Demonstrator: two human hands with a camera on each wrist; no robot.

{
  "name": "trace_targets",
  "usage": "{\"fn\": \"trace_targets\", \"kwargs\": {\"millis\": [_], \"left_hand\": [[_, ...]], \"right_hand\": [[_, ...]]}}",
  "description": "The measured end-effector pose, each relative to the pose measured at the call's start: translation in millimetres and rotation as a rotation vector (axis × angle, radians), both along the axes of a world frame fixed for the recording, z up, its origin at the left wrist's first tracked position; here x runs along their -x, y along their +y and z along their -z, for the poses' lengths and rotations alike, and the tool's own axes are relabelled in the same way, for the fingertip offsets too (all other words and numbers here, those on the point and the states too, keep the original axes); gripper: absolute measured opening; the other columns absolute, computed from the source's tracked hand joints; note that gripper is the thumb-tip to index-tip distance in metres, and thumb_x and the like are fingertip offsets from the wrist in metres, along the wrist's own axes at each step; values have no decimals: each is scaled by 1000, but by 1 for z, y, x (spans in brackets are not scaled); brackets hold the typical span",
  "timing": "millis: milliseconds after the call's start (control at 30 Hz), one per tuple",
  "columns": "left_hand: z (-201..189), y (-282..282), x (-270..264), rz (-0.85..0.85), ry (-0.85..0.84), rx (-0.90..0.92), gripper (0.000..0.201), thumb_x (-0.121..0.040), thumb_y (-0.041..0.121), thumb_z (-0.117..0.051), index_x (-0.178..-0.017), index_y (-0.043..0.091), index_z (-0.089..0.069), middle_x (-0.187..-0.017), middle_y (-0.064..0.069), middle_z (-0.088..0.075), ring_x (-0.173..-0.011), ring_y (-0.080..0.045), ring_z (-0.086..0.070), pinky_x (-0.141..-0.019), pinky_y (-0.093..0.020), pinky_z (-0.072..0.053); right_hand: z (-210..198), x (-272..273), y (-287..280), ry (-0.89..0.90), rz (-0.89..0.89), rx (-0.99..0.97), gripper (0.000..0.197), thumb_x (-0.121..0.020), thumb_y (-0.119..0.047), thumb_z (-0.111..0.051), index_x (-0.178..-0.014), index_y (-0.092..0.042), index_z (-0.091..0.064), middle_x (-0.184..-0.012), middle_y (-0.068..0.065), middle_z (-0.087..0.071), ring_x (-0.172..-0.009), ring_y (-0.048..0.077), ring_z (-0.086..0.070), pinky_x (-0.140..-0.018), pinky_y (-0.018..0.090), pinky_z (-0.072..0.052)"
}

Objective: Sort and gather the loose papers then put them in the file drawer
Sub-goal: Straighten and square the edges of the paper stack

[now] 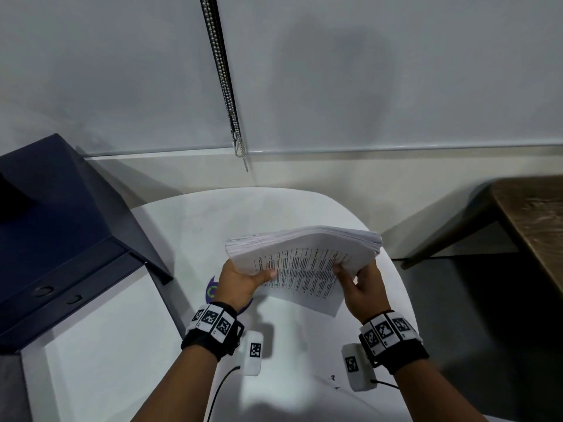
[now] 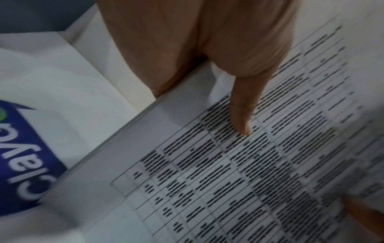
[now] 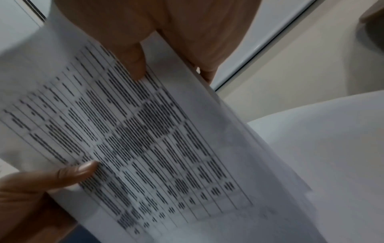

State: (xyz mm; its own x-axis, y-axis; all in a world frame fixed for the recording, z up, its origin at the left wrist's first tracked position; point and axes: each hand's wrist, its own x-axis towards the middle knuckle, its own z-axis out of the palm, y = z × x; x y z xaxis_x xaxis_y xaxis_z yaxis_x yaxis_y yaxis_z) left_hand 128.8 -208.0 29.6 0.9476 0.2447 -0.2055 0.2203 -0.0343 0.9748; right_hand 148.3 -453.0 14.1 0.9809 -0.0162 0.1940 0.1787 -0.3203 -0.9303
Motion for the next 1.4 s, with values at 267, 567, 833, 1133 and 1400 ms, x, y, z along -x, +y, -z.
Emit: {"fn": "trace_targets", "kwargs": {"millis": [267,567,833,1133,1400], "left_hand": [[24,-10,-5,-115,57,0,26,-71,-5,-82,-86,14,-73,-79,13,-74,-68,6,-69,-61,-7,-51],[38,-13,0,-156,52,-29,26,-73,-4,-81,-97,3,-74,-84,7,-74,-69,13,-67,-64,-2,-49],[35,-3,-2,-66,30,-49,38,-74,-10,-77,-88,24,-68,-77,26,-73,-76,9,-69,-68,-6,-51],[34,2,-6,-43,55,-77,41,-72,-14,-76,-104,10,-64,-99,-5,-71,-89,-6,-70,-85,-31,-55],[-21,4,2,-45,-186,201,81,-63,17,-80,-133,-1,-42,-119,-20,-64,-110,-34,-63,-98,-53,-50]], "right_hand": [[25,3,12,124,133,72,39,-81,-11,-76,-115,1,-61,-94,-4,-64,-79,-7,-60,-67,-5,-41],[37,3,20,206,186,-21,21,-83,-13,-75,-101,-3,-71,-92,1,-72,-88,11,-70,-75,4,-49],[18,4,17,121,36,-30,46,-84,3,-69,-91,-42,-64,-87,-37,-67,-94,-14,-64,-85,8,-51],[17,-2,15,142,78,-23,55,-73,-26,-77,-120,-21,-49,-104,-21,-61,-94,-13,-60,-76,7,-50],[-42,-2,17,-34,91,-209,60,-68,-31,-78,-113,-50,-42,-105,-28,-64,-98,0,-64,-82,24,-53]]}}
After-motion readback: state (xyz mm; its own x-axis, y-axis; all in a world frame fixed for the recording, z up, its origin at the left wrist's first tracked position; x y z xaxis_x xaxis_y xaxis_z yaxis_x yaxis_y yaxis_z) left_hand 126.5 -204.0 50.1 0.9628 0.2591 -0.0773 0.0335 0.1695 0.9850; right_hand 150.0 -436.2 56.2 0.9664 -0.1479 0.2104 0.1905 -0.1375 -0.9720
